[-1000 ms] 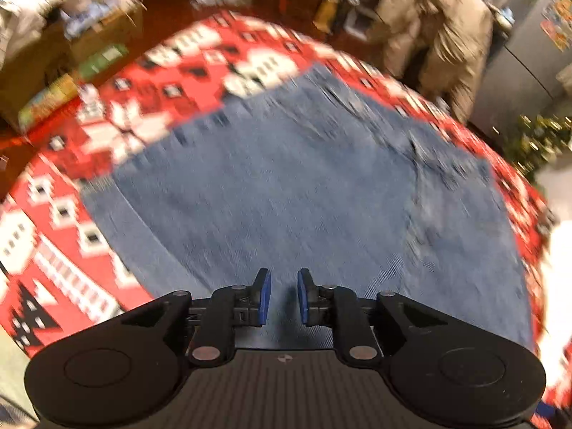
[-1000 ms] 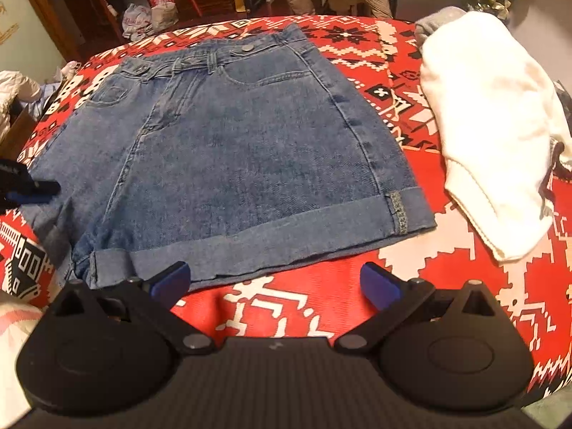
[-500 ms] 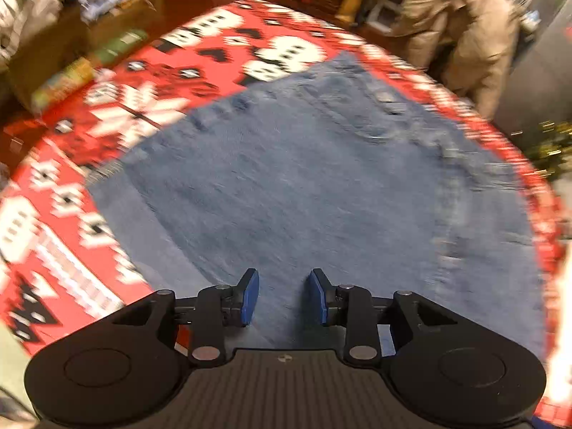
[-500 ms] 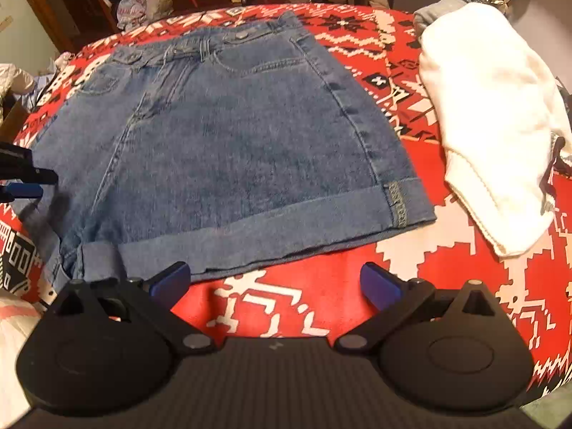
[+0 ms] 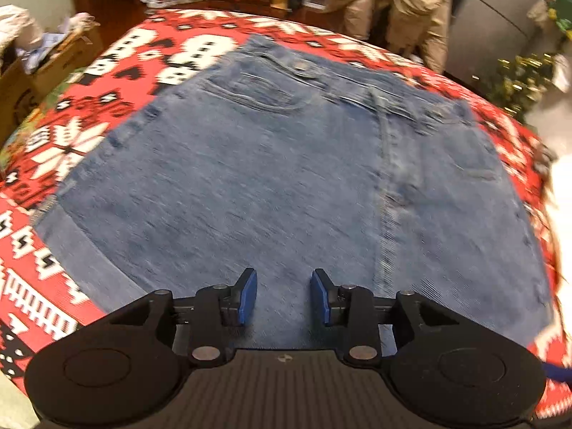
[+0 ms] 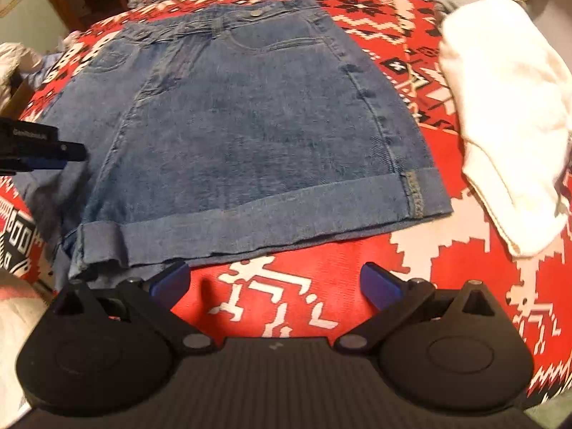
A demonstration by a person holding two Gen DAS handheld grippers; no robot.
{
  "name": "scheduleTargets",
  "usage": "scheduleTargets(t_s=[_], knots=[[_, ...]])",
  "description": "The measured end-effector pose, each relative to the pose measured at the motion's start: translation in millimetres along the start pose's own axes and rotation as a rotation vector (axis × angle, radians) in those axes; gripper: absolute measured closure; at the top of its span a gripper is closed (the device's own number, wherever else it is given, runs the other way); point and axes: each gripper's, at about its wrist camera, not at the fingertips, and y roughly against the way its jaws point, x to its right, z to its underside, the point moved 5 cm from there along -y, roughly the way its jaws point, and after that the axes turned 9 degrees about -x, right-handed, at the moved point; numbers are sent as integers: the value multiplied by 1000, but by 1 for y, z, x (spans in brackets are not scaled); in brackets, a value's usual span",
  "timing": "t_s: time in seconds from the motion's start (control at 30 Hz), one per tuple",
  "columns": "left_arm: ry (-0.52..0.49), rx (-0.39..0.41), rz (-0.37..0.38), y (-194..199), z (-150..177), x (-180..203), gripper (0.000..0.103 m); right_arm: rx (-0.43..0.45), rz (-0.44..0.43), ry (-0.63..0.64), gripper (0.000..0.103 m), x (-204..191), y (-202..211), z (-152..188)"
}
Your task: Fold clothes
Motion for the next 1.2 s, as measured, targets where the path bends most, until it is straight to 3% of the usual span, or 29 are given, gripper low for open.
scheduleTargets(t_s=[0.23, 0.33, 0.5, 0.63, 0.83, 0.93, 1.0, 1.03, 1.13, 1.2], knots=[[-50, 81, 151, 9, -7, 46, 70, 82, 64, 25, 1, 2, 11, -7], [-85, 93, 213, 3, -15, 74, 70, 77, 75, 12, 1, 6, 9, -11], [-86, 69, 180, -29, -33, 93, 73, 60, 40, -58, 1, 21, 3, -13], [-119, 44, 176, -38, -29, 99, 73, 77, -4, -112, 1, 31, 4, -15], [-208, 21, 104, -38, -16, 114, 68, 190, -18, -96, 4, 34, 11, -20], [-212, -20, 104, -36, -9, 113, 66, 253, -1, -107, 23, 39, 9, -18], [-219, -41, 138, -33, -4, 113, 66, 252, -13, -109, 55, 42, 5, -19], [-227, -50, 150, -32, -1, 113, 65, 257, -20, -104, 77, 41, 3, -20], [-253, -62, 149, -32, 4, 115, 63, 297, -41, -82, 96, 37, 3, -23], [-258, -76, 150, -31, 6, 117, 63, 322, -96, -60, 98, 30, 4, -27]])
